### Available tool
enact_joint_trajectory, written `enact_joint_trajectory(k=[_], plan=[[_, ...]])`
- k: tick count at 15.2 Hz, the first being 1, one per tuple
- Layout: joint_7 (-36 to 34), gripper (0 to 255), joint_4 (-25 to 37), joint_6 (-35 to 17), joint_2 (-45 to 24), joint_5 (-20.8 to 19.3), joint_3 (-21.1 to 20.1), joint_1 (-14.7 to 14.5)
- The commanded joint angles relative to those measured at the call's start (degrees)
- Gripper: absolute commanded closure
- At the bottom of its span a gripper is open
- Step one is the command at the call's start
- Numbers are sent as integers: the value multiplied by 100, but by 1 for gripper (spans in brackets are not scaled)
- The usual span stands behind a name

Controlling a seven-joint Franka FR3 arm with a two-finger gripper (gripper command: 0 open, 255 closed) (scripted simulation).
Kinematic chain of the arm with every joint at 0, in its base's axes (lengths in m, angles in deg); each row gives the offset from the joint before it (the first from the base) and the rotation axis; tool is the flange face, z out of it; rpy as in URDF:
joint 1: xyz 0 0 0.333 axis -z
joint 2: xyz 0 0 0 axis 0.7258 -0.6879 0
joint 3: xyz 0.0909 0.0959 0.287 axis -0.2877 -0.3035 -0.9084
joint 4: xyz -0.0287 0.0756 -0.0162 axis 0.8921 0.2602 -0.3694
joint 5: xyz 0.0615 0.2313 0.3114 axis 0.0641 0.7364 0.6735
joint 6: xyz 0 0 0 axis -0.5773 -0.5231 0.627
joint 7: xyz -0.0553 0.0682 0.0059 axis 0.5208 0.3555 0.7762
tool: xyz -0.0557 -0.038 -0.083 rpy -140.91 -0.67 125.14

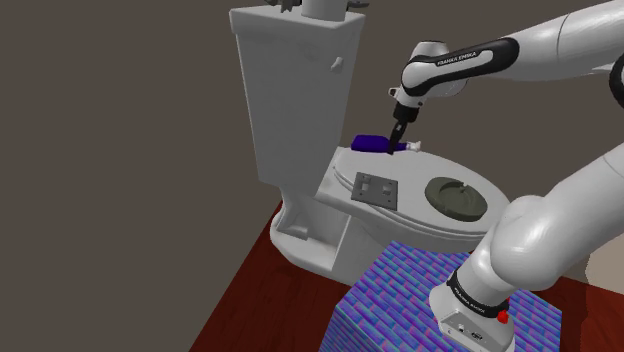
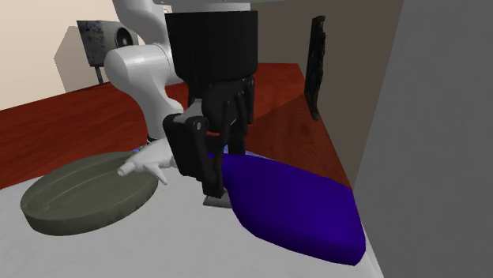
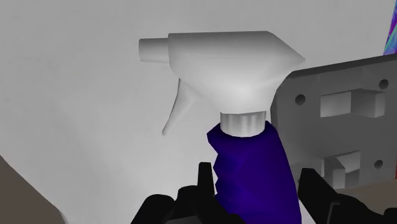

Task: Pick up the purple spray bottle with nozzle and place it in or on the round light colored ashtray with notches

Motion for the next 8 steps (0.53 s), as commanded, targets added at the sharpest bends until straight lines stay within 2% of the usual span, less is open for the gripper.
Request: enact_joint_trajectory(k=[1,8], plan=[[0,255,-150,61,225,-117,10,70],[207,255,-1201,330,1614,-859,150,706]])
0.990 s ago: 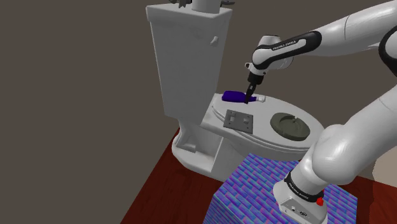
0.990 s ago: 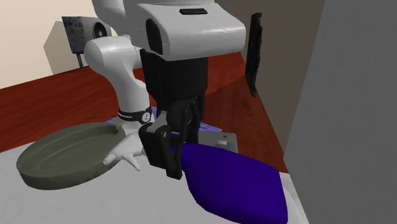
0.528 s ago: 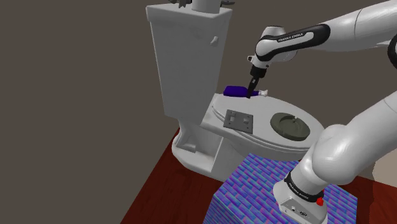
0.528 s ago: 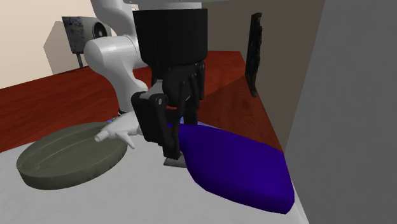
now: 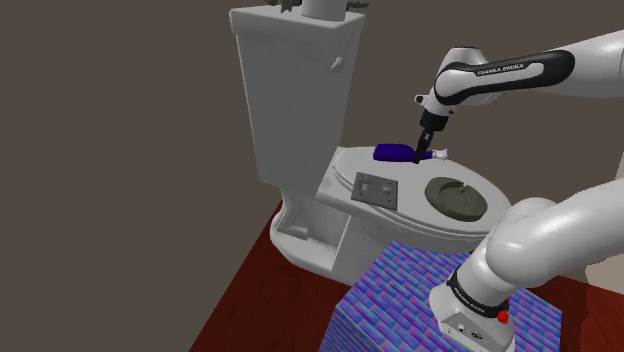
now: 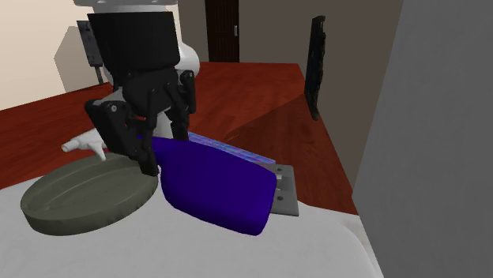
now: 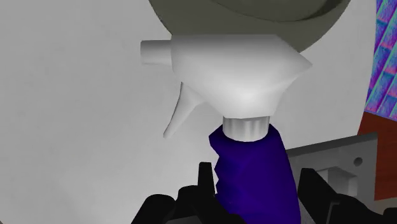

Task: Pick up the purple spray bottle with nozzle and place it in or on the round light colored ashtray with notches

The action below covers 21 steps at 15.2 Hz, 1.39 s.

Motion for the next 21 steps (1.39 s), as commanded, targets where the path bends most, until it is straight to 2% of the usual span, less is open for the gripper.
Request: enact_joint_trajectory(k=[1,9,13,21], plan=[[102,255,-272,154,445,-234,48,234],[730,255,-1023,825,1892,-1033,342,1221],[1248,255,-1239,1268,2572,-1481,597,1821],[1237,255,-1711,584,2356,-1759,923,1886]])
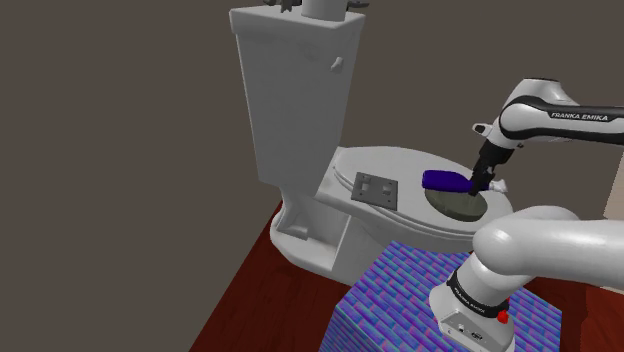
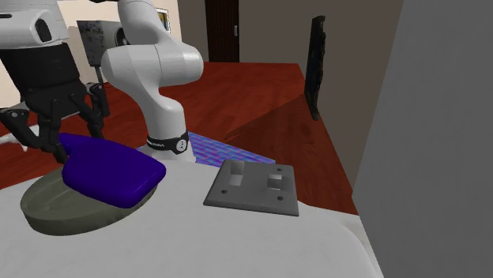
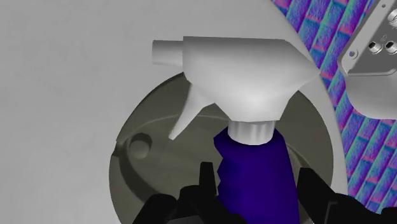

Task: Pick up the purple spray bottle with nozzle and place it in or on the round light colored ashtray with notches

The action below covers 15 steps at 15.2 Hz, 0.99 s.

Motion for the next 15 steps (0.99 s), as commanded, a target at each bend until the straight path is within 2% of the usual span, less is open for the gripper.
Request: enact_joint_trajectory(k=[1,6,14,15], plan=[[-2,255,-109,-202,-90,-80,102,6],[-12,255,-347,-658,-311,-263,330,19],[-12,255,-347,-658,-311,-263,331,19],[-12,0,-347,-658,-311,-263,331,19]])
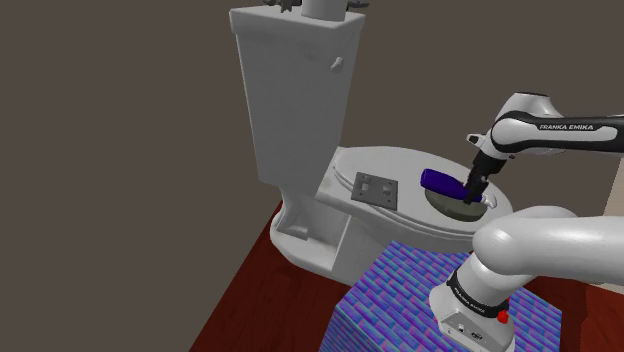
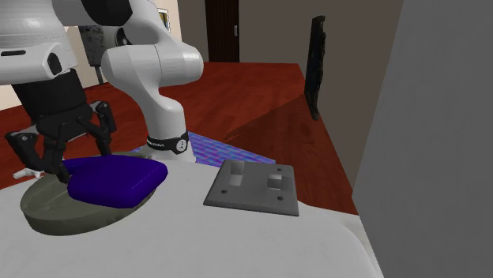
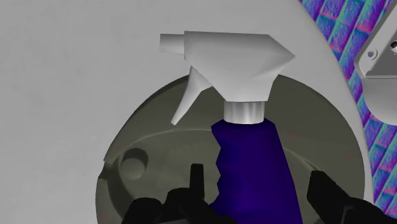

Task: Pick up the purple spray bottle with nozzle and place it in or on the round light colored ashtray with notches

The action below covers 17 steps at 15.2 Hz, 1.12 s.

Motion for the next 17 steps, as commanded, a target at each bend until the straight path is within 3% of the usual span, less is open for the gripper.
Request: enact_joint_trajectory(k=[1,5,9,17], plan=[[0,0,0,0,0,0,0,0],[0,0,0,0,0,0,0,0],[40,0,554,832,296,348,-390,-73],[40,0,553,831,295,348,-390,-73]])
